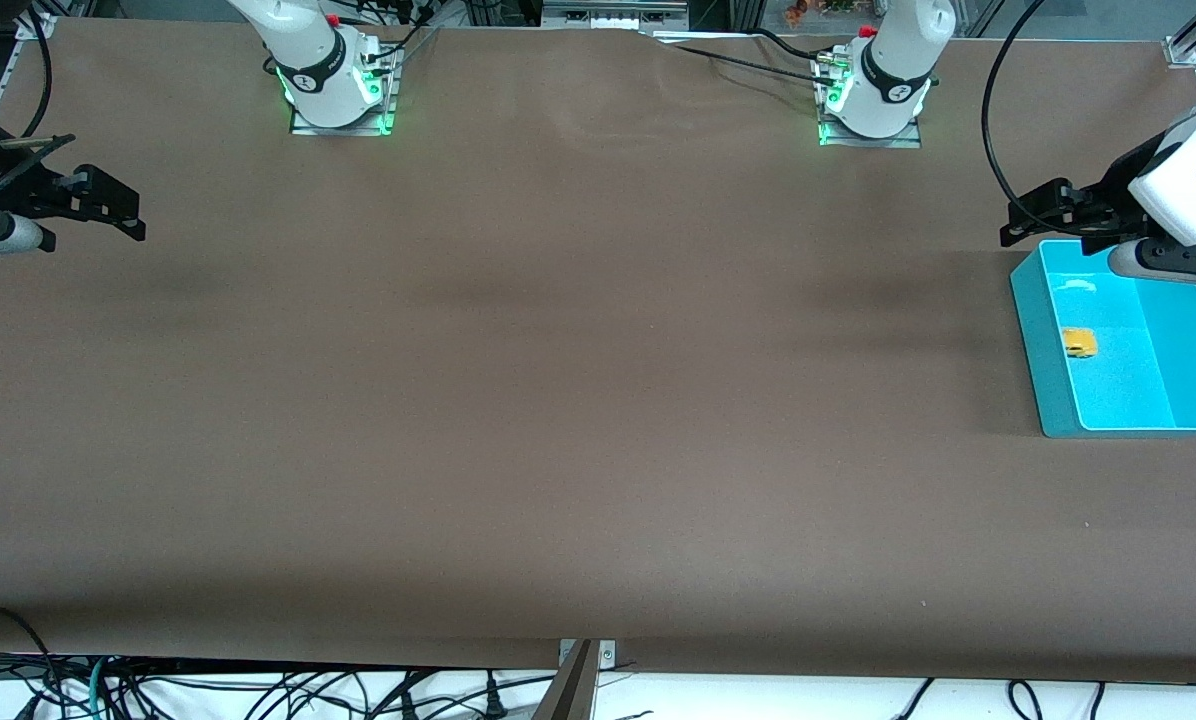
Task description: Wind and store yellow beetle car
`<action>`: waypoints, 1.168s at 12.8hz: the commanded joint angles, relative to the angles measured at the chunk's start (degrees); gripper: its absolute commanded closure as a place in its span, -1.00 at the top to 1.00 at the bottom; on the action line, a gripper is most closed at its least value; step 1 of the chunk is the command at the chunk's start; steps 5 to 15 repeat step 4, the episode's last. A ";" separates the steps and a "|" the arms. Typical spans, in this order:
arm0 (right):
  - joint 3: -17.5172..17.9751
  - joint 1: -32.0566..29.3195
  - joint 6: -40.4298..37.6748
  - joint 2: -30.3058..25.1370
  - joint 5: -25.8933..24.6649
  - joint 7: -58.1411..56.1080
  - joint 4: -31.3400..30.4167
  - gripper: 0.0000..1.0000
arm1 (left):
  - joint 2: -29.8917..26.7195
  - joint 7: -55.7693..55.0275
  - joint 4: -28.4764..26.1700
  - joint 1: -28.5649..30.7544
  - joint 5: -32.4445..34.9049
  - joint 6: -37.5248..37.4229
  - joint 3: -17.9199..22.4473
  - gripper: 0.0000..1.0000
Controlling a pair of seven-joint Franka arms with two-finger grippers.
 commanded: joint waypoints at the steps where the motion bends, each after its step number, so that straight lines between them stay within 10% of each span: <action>1: 0.08 0.08 -0.66 0.87 0.48 -0.77 2.38 1.00 | 1.24 -0.63 1.94 -0.20 0.82 -1.08 0.10 1.00; 15: -0.01 0.08 -1.01 0.87 0.57 -0.77 2.30 1.00 | 1.32 -0.54 2.91 -0.29 0.82 -1.08 0.10 1.00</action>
